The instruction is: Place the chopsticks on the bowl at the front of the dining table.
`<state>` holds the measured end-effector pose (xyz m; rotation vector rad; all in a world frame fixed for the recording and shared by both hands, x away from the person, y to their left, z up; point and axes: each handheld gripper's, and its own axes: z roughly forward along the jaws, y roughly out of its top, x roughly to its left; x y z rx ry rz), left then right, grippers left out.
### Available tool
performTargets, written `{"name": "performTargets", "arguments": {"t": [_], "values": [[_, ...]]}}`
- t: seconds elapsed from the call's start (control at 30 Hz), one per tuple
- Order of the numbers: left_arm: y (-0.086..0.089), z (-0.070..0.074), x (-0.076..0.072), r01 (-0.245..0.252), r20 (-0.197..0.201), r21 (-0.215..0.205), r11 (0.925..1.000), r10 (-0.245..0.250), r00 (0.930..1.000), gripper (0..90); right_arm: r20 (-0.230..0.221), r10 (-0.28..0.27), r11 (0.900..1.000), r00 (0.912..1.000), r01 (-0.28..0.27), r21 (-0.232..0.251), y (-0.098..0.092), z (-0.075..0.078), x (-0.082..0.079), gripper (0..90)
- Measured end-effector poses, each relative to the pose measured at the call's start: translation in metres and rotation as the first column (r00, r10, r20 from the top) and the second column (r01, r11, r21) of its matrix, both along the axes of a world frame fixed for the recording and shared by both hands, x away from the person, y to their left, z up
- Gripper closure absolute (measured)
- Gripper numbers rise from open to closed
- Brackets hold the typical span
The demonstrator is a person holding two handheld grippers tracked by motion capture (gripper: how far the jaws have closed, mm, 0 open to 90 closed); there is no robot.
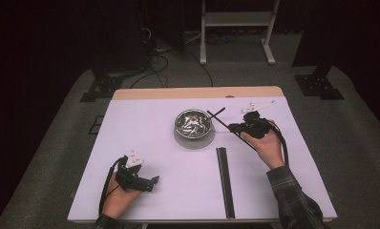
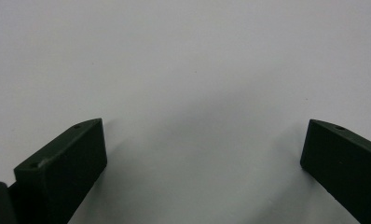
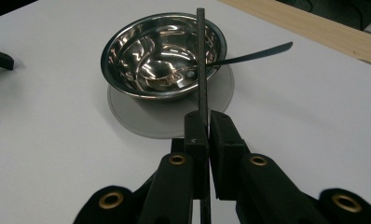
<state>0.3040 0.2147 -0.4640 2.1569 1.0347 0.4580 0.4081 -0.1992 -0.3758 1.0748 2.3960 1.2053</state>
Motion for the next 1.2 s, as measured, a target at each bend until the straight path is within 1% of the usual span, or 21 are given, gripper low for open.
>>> {"name": "performTargets", "arguments": {"t": [0.37,0.63,1.2], "values": [[0.0,0.0,0.0,0.001,0.002,0.002,1.0,-0.001,1.0,0.0,0.0,0.004,1.0,1.0,-0.004,-0.007,0.017,0.006,0.014,85.5],[0.0,0.0,0.0,0.0,0.005,0.0,1.0,0.0,1.0,0.0,-0.001,0.006,1.0,1.0,-0.006,-0.008,0.026,0.008,0.023,85.6],[0.0,0.0,0.0,-0.001,0.003,-0.001,1.0,0.001,1.0,0.0,-0.011,-0.002,1.0,0.9999,0.002,-0.019,0.042,0.006,0.042,85.5]]}}
